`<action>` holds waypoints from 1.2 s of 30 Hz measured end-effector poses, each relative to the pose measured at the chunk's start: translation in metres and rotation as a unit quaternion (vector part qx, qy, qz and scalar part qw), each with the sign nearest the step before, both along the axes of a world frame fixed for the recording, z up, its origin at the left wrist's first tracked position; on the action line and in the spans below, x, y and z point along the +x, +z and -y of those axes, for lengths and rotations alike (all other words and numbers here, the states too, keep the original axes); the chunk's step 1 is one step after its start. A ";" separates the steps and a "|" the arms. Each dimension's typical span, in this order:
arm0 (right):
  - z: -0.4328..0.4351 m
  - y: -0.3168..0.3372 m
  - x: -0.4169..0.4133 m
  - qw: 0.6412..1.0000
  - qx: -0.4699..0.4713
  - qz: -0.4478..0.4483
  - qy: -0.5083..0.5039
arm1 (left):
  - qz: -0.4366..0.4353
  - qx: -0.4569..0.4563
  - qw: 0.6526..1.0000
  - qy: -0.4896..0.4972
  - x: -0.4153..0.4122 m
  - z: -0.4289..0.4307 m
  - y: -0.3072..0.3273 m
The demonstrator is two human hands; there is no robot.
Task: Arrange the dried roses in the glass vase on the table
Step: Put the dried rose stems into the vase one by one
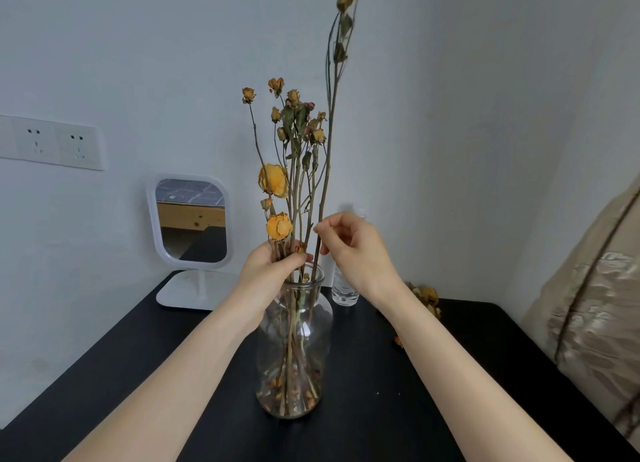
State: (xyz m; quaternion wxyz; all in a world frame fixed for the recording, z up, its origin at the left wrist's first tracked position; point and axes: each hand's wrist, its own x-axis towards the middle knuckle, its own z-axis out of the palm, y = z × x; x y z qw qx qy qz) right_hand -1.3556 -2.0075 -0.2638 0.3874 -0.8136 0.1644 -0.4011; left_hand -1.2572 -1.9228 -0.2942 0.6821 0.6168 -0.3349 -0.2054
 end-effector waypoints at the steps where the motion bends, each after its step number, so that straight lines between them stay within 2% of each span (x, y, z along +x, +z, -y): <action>1: 0.000 -0.002 0.000 1.000 -0.007 -0.011 -0.002 | 0.000 -0.003 1.000 0.000 0.000 0.000 -0.001; 12: 0.000 -0.023 -0.004 0.997 -0.007 -0.074 0.002 | -0.006 -0.034 0.999 0.005 0.001 0.002 -0.006; 23: 0.000 -0.008 -0.005 0.999 -0.021 -0.045 -0.011 | -0.001 -0.024 1.000 0.006 0.001 0.003 -0.005; 29: 0.000 -0.012 -0.008 0.996 -0.038 -0.079 0.005 | 0.008 -0.035 0.999 0.001 0.000 0.002 -0.005; 36: 0.001 -0.011 -0.010 0.986 -0.050 -0.157 0.021 | 0.003 -0.021 1.000 -0.019 0.004 -0.001 -0.007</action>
